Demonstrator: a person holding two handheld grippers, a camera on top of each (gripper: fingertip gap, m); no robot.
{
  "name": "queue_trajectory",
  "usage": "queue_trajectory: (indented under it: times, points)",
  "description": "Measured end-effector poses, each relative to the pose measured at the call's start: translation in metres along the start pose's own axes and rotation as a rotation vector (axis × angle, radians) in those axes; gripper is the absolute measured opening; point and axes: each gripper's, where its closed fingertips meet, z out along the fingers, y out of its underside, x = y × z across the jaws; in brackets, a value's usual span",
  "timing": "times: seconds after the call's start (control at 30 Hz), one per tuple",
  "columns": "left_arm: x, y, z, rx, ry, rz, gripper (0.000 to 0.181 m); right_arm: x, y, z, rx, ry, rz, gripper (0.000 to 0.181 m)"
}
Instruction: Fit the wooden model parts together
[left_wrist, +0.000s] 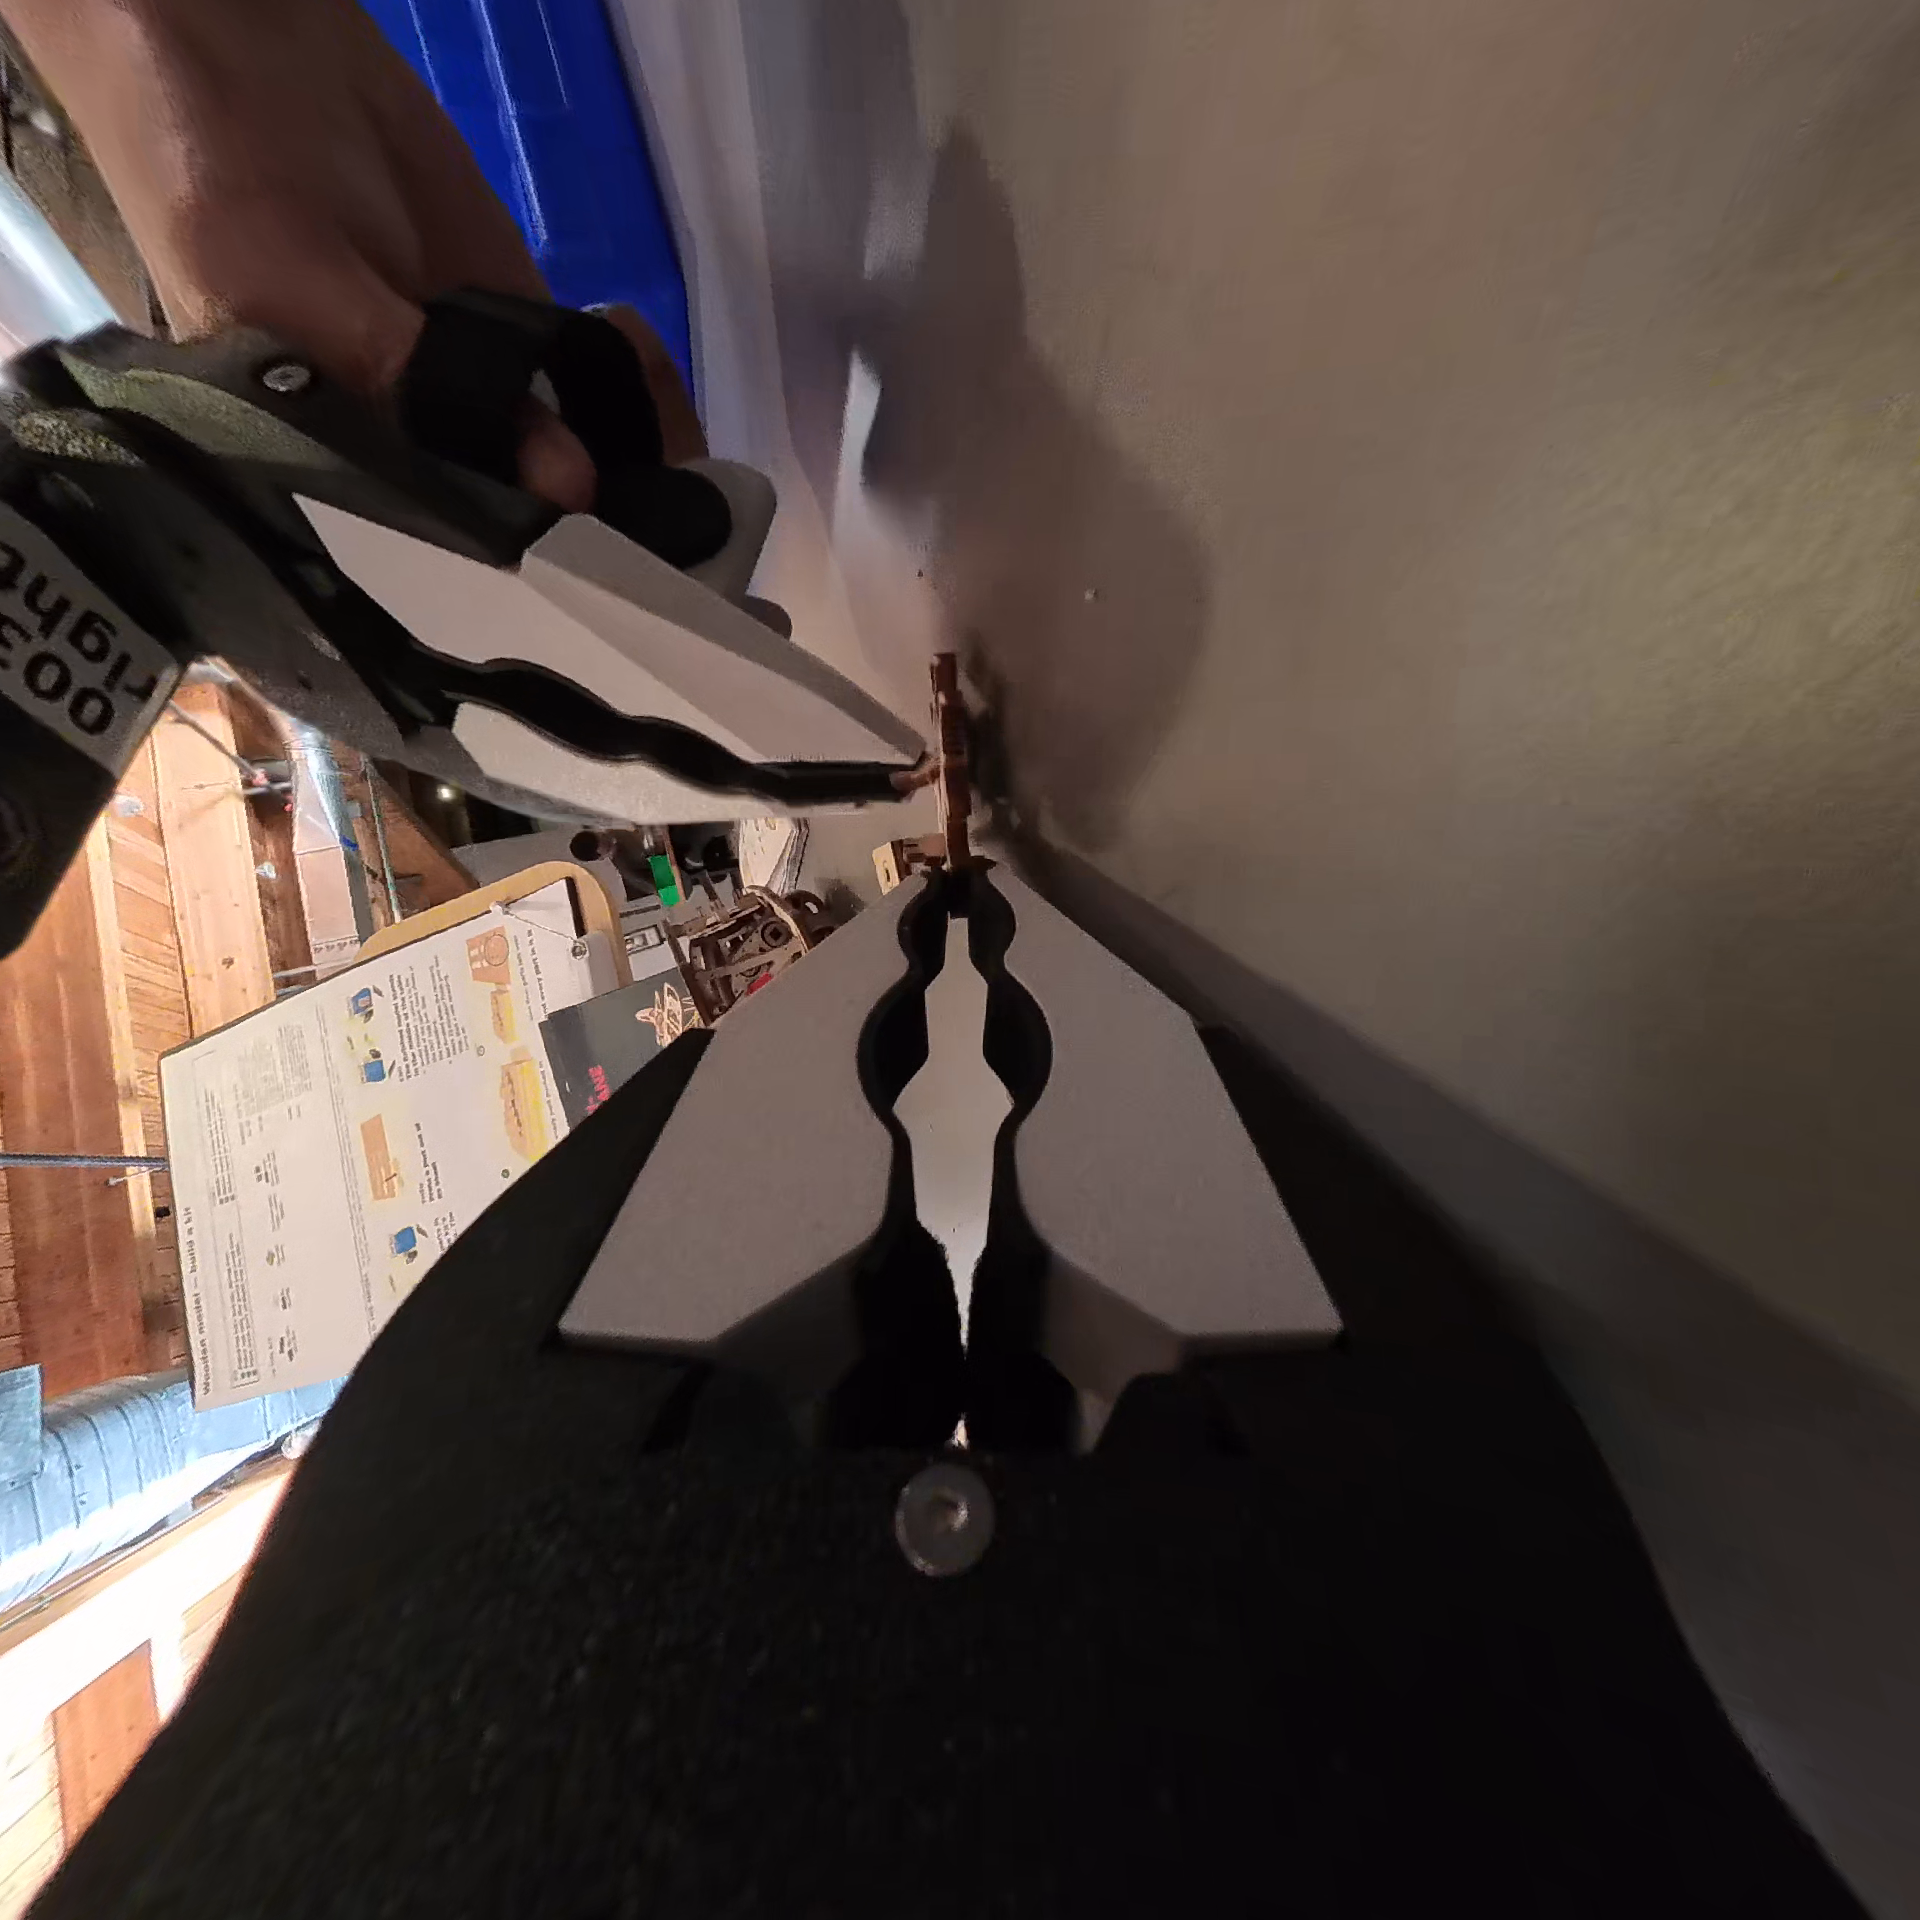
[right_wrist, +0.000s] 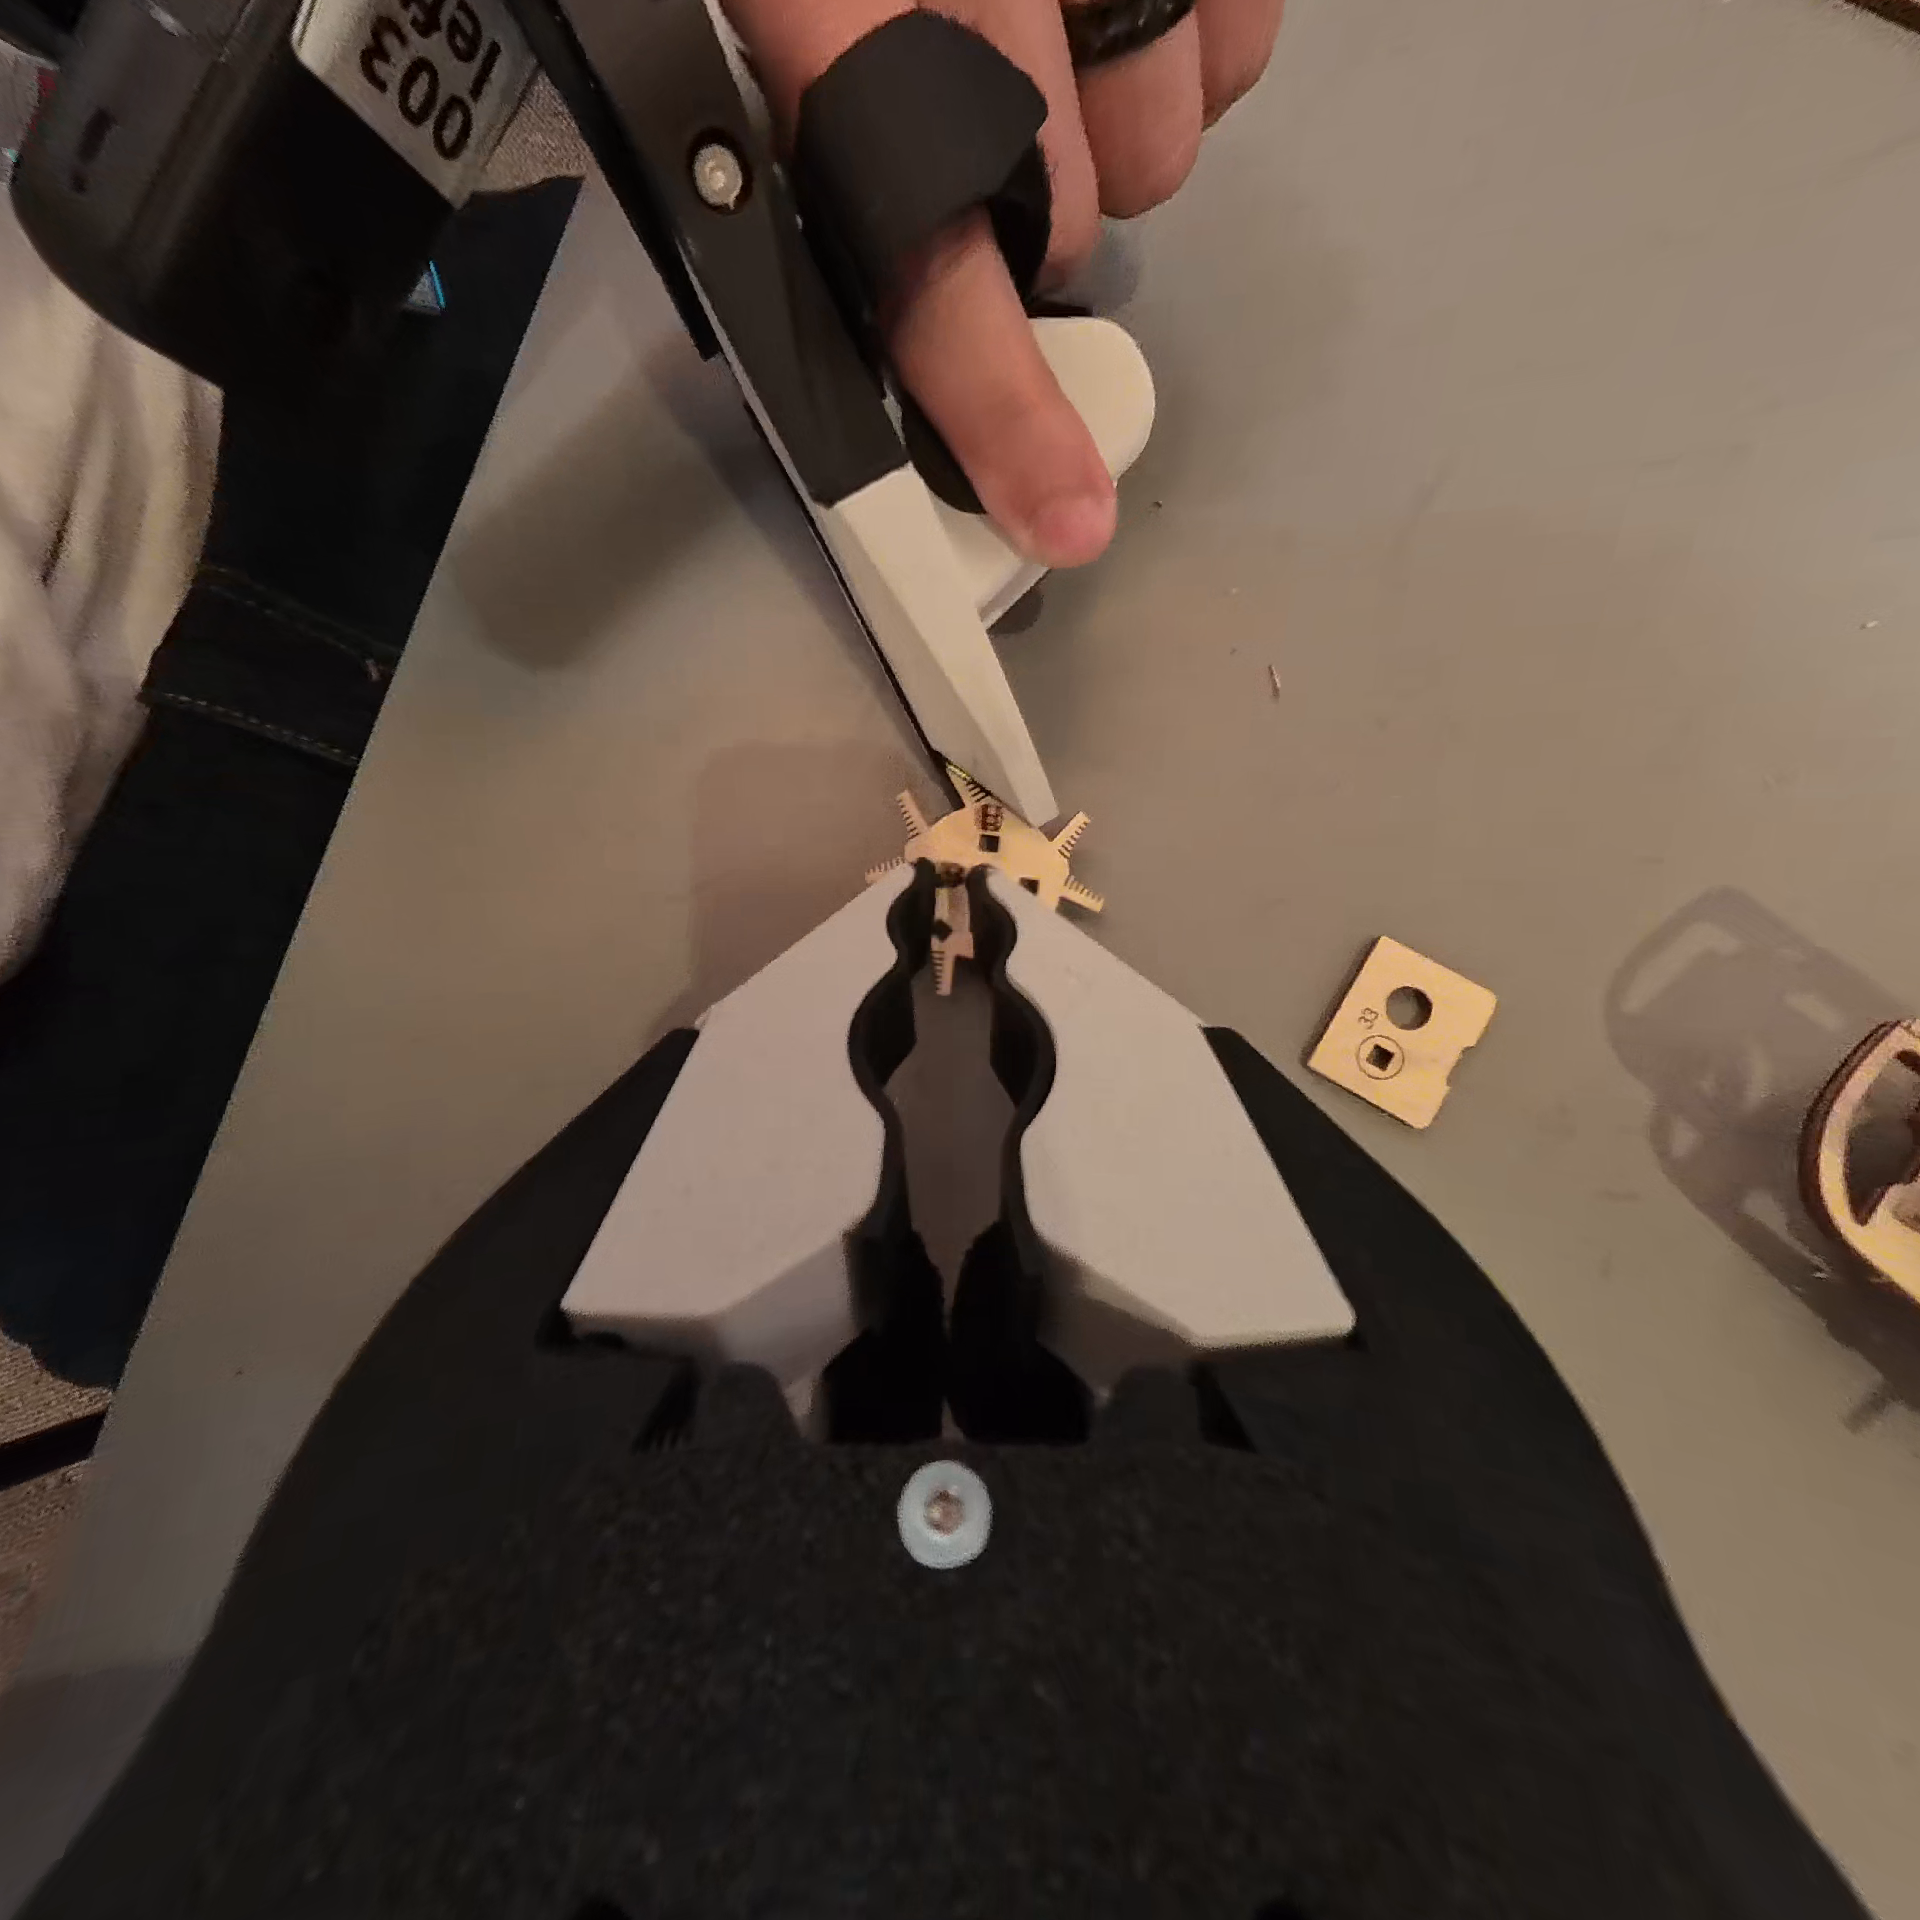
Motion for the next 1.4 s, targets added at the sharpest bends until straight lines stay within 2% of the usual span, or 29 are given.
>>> queue_trajectory:
  times: [0.23, 0.43, 0.57, 0.7, 0.8, 1.07, 1.13, 1.4]
  points:
    - [0.0018, -0.0020, 0.0014, -0.003, 0.022, 0.004, 0.001, -0.0019, 0.0022, 0.0030, -0.096, -0.036, 0.000, 0.004]
    - [0.0021, -0.0026, 0.0013, -0.001, 0.020, -0.007, 0.001, -0.0030, 0.0033, 0.0030, -0.169, 0.049, -0.096, 0.002]
    - [0.0020, -0.0034, 0.0009, -0.003, 0.011, 0.008, 0.001, -0.0038, 0.0041, 0.0036, -0.183, 0.101, -0.139, 0.002]
    - [0.0019, -0.0034, 0.0011, -0.004, 0.007, 0.008, 0.001, -0.0028, 0.0023, 0.0021, -0.156, 0.108, -0.094, 0.003]
    - [0.0018, -0.0049, 0.0013, 0.003, 0.001, 0.024, 0.001, -0.0027, 0.0047, -0.0006, -0.148, 0.121, -0.059, 0.012]
    - [0.0018, -0.0061, 0.0016, 0.007, 0.004, 0.024, 0.001, -0.0053, 0.0005, -0.0013, -0.151, 0.083, -0.059, 0.010]
    - [0.0018, -0.0061, 0.0016, 0.008, 0.005, 0.019, 0.001, -0.0053, 0.0036, 0.0001, -0.183, 0.071, -0.066, 0.004]
    - [0.0018, -0.0068, 0.0013, 0.006, 0.004, 0.008, 0.001, -0.0063, 0.0059, 0.0005, -0.251, 0.081, -0.107, 0.002]
